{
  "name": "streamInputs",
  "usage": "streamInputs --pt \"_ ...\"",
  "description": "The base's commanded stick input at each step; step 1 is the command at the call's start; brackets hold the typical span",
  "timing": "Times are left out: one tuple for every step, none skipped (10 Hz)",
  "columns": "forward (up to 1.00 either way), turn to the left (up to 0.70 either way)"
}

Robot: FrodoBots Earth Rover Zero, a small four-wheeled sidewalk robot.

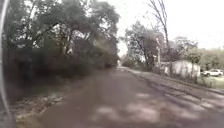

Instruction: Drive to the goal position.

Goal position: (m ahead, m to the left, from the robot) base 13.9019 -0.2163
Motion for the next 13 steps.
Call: streamInputs --pt "0.70 0.00" --pt "0.70 0.00" --pt "0.70 0.00" --pt "0.70 0.00" --pt "0.70 0.00" --pt "0.70 0.00" --pt "0.70 0.00" --pt "0.70 0.00" --pt "0.70 0.00" --pt "0.70 0.00" --pt "0.70 -0.02" --pt "0.70 -0.10" --pt "0.70 -0.07"
